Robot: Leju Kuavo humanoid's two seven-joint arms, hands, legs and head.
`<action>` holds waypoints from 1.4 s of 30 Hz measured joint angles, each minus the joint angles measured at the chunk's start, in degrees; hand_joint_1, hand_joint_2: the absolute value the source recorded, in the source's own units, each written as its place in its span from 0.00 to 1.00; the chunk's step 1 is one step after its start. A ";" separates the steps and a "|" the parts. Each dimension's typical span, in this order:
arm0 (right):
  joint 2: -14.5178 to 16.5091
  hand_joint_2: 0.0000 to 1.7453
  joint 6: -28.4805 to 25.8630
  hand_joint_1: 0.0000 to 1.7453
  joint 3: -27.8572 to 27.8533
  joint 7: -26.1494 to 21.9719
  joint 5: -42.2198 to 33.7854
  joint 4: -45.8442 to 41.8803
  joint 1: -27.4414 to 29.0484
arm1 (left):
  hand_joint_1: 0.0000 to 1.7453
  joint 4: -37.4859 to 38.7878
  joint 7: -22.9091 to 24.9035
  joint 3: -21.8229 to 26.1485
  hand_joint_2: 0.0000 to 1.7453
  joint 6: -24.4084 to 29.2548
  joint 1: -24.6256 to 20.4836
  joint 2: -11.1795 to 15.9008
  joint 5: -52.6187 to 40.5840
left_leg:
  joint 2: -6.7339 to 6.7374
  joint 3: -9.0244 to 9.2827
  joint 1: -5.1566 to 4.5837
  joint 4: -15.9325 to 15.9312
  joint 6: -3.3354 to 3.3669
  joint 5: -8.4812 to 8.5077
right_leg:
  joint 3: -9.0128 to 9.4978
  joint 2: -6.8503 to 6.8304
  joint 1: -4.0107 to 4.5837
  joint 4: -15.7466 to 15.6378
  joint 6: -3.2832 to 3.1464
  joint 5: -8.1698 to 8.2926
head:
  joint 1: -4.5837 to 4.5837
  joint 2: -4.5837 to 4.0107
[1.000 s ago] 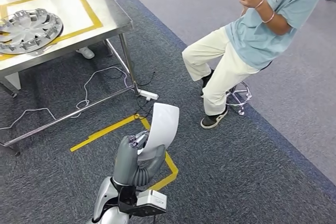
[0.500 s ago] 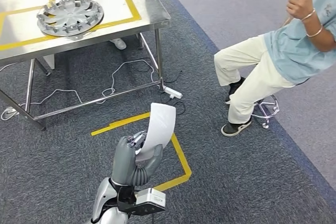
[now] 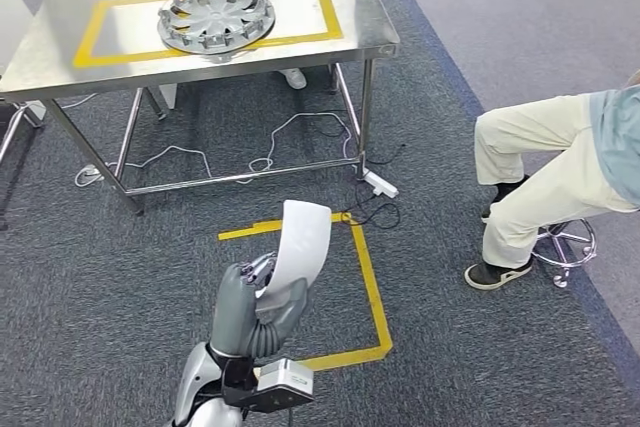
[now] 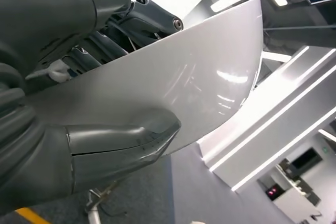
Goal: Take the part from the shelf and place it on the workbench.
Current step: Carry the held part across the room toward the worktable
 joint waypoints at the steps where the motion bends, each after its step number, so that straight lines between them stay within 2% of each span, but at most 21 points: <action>1: 0.06 0.00 -0.04 0.00 0.02 -0.12 0.38 -0.01 -0.04 | 1.00 -0.38 -0.20 0.25 1.00 0.38 0.56 0.41 0.32 | 0.98 -0.28 -0.03 0.68 -0.31 -0.53 | 0.10 -0.59 -0.02 -0.08 -0.38 0.02 | -0.15 0.00; 2: 0.15 0.00 -0.09 0.00 0.04 -0.31 0.63 -0.01 -0.04 | 1.00 -0.82 -0.43 0.50 1.00 0.75 1.05 0.77 0.57 | 2.45 -1.01 -0.09 2.35 -0.60 -1.65 | 0.21 -1.30 -0.05 -0.18 -0.74 0.00 | -0.31 0.00; 4: 0.28 0.00 -0.15 0.00 0.06 -0.76 0.92 -0.01 0.03 | 1.00 -1.61 -0.82 0.79 1.00 1.32 1.80 1.43 0.82 | 5.54 -4.16 -0.12 9.19 -1.09 -5.31 | 0.37 -2.99 0.10 -0.23 -1.31 -0.21 | -0.61 0.00; 6: 0.43 0.00 -0.52 0.00 0.07 -0.83 1.06 -0.01 0.06 | 1.00 -2.06 -1.04 0.94 1.00 1.51 2.48 2.01 0.87 | 6.38 -7.21 0.00 15.68 -1.31 -7.65 | 0.49 -4.84 0.26 -0.21 -1.56 -0.46 | -0.60 0.00; 7: 0.61 0.00 -0.97 0.00 0.07 -0.66 1.17 0.00 0.00 | 1.00 -2.20 -1.13 1.04 1.00 1.55 2.80 2.26 0.87 | 6.52 -7.39 0.01 16.14 -1.28 -7.18 | 0.59 -5.65 0.31 -0.20 -1.59 -0.59 | -0.62 0.00; 9: 1.27 0.00 -2.01 0.00 0.09 -0.04 1.58 0.01 -0.22 | 1.00 -2.51 -1.30 1.22 1.00 1.56 3.24 2.67 0.87 | 7.43 -4.75 -0.08 10.99 -0.87 -3.60 | 1.01 -7.13 0.46 -0.20 -1.52 -0.90 | -0.63 0.00; 11: 1.83 0.00 -2.14 0.00 0.19 0.45 2.19 0.02 -0.37 | 1.00 -2.86 -1.50 1.31 1.00 1.51 3.29 2.90 0.97 | 10.18 -1.06 -0.63 3.58 -0.10 -0.81 | 1.50 -8.43 0.78 -0.17 -1.21 -1.30 | -0.62 0.00; 13: 1.95 0.00 -1.30 0.00 0.39 0.77 2.74 0.04 -0.35 | 1.00 -3.02 -1.67 1.35 1.00 1.29 3.08 2.94 1.31 | 11.61 0.23 -1.14 0.57 0.46 -0.52 | 1.76 -9.76 1.09 -0.22 -0.75 -1.61 | -0.58 0.00; 15: 1.86 0.00 -0.25 0.00 0.69 1.03 3.32 0.04 -0.36 | 1.00 -3.02 -1.98 1.41 1.00 0.51 2.65 2.78 1.89 | 10.31 0.11 -1.02 0.15 0.94 -0.34 | 1.86 -10.95 1.15 -0.37 -0.18 -1.86 | -0.58 0.01; 17: 1.73 0.00 0.66 0.00 0.93 1.22 3.64 0.03 -0.40 | 1.00 -2.76 -2.47 1.35 1.00 -0.67 1.35 2.17 2.32 | 9.05 0.17 -0.63 -0.34 1.57 0.03 | 1.13 -8.87 1.00 1.35 0.44 -3.25 | -0.36 0.01; 19: 1.62 0.00 1.11 0.00 0.98 1.78 3.12 0.03 -0.35 | 1.00 -2.00 -2.70 0.99 1.00 -1.61 -0.62 1.18 2.42 | 8.06 0.20 -0.39 -0.53 1.99 0.21 | -1.90 -4.99 0.79 7.57 0.80 -6.29 | 0.00 0.00; 21: 1.59 0.00 1.35 0.00 0.80 2.51 2.30 0.04 -0.19 | 1.00 -0.81 -2.44 0.55 1.00 -2.21 -2.11 0.18 2.58 | 7.17 0.21 -0.42 -0.49 2.15 0.19 | -5.94 -3.47 0.74 14.63 0.94 -8.53 | 0.10 0.00; 23: 1.51 0.00 1.70 0.00 0.56 3.05 1.86 0.04 -0.04 | 1.00 0.48 -2.02 0.17 1.00 -2.46 -2.96 -0.72 2.74 | 6.51 0.33 -0.47 -0.44 2.16 0.09 | -7.14 -3.27 0.76 14.95 0.90 -6.78 | 0.11 0.00; 25: 1.43 0.00 1.72 0.00 0.35 3.31 1.80 0.03 -0.02 | 1.00 1.46 -1.78 -0.21 1.00 -2.43 -3.61 -1.39 2.75 | 6.11 0.58 -0.48 -0.41 1.94 -0.15 | -4.59 -3.16 0.74 7.90 0.63 -2.19 | 0.13 0.00; 27: 1.37 0.00 1.30 0.00 -0.06 3.07 1.57 0.03 -0.12 | 1.00 1.99 -1.69 -0.54 1.00 -2.21 -4.03 -1.75 2.91 | 5.91 0.60 -0.69 -0.20 1.41 -0.54 | -1.63 -2.85 0.72 1.50 0.25 0.23 | 0.07 0.00; 32: 1.36 0.00 0.35 0.00 -1.39 2.02 0.80 0.03 -0.04 | 1.00 2.27 -1.68 -0.65 1.00 -1.44 -3.98 -1.85 3.26 | 6.13 0.10 -0.71 1.79 -0.07 -1.96 | -0.19 -2.79 0.62 -0.28 -1.21 -0.07 | -0.18 0.01; 34: 1.37 0.00 -0.21 0.00 -1.66 1.82 1.11 0.03 -0.04 | 1.00 2.27 -1.69 -0.61 1.00 -1.06 -3.68 -1.78 3.25 | 6.43 -2.56 -0.49 7.70 -0.75 -4.45 | 0.57 -2.93 0.52 -0.44 -1.81 -0.78 | -0.39 0.00; 36: 1.37 0.00 -0.83 0.00 -1.86 1.29 1.49 0.03 0.15 | 1.00 2.27 -1.70 -0.55 1.00 -0.69 -3.12 -1.57 3.24 | 6.49 -6.57 -0.30 14.86 -1.09 -6.52 | 1.45 -3.07 0.55 -0.44 -1.98 -1.76 | -0.43 0.00; 38: 1.37 0.00 -1.13 0.00 -1.95 0.56 1.79 0.03 0.43 | 1.00 2.25 -1.72 -0.40 1.00 -0.39 -2.41 -1.15 3.17 | 6.51 -8.24 -0.26 16.34 -1.01 -4.90 | 2.81 -3.17 0.60 -0.44 -1.89 -2.81 | -0.44 0.00; 40: 1.37 0.00 -1.22 0.00 -1.99 0.10 2.11 0.03 0.52 | 1.00 2.09 -1.73 -0.11 1.00 -0.10 -1.72 -0.63 3.07 | 6.61 -6.46 -0.40 10.25 -0.35 0.20 | 4.46 -3.26 0.65 -0.51 -1.72 -4.07 | -0.44 0.00; 42: 1.38 0.00 -1.28 0.00 -2.01 -0.05 2.43 0.03 0.55 | 1.00 1.83 -1.75 0.20 1.00 0.15 -1.20 -0.19 3.01 | 7.01 -3.84 -0.91 4.20 0.69 2.61 | 5.73 -3.47 0.70 -0.90 -1.29 -5.25 | -0.30 0.00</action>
